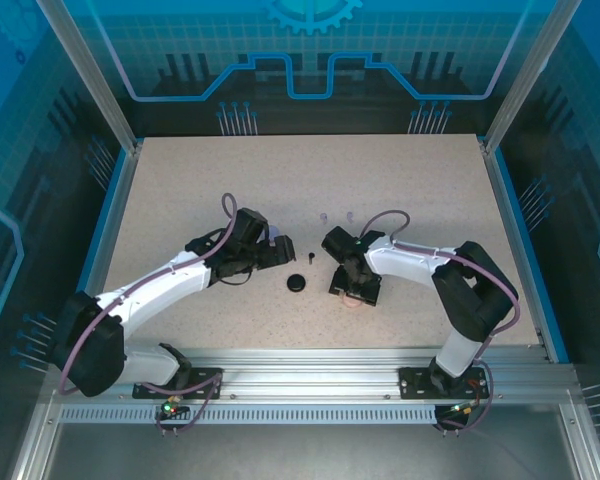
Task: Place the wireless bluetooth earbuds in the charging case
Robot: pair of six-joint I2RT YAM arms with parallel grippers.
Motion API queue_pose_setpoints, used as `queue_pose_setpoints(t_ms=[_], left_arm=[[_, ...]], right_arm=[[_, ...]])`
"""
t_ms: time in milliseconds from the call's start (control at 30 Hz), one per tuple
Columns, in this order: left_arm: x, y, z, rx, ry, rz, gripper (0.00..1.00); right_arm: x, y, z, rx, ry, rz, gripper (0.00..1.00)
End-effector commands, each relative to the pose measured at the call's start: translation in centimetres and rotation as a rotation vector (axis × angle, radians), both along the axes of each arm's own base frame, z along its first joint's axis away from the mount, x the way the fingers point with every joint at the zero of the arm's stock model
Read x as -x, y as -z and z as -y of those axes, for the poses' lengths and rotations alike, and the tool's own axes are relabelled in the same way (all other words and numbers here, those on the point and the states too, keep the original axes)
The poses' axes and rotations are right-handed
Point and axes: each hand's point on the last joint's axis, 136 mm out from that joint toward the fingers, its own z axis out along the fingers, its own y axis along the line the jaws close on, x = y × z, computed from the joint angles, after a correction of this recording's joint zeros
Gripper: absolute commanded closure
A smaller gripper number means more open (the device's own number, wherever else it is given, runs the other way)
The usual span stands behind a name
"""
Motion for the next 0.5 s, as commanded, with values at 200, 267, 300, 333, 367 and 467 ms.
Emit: queue_pose_setpoints(t_ms=[200,267,300,333,367,467], left_arm=[[-0.5,-0.9,0.6,0.007,0.002,0.015,0.01],[-0.5,-0.8,0.7,0.008,0.003,0.016,0.01],[-0.5,-0.9,0.7,0.009,0.003,0.017,0.01],[-0.5,-0.8,0.7,0.008,0.003,0.016,0.01],[-0.5,-0.8,0.7,0.008,0.005,0.015,0.01],[-0.5,-0.9,0.8,0.011,0.008,0.019,0.01]], right_arm=[[0.1,0.3,0.2,0.02,0.019,-0.008,0.34],[0.3,0.5,0.2,0.022,0.021,-0.012,0.34],[0.5,0.6,0.3,0.024,0.023,-0.014,0.34],[0.6,0.6,0.4,0.024,0.023,-0.015,0.34],[0.6,0.6,0.4,0.022,0.025,-0.015,0.35],[0.9,0.8,0.4,0.016,0.028,-0.013,0.38]])
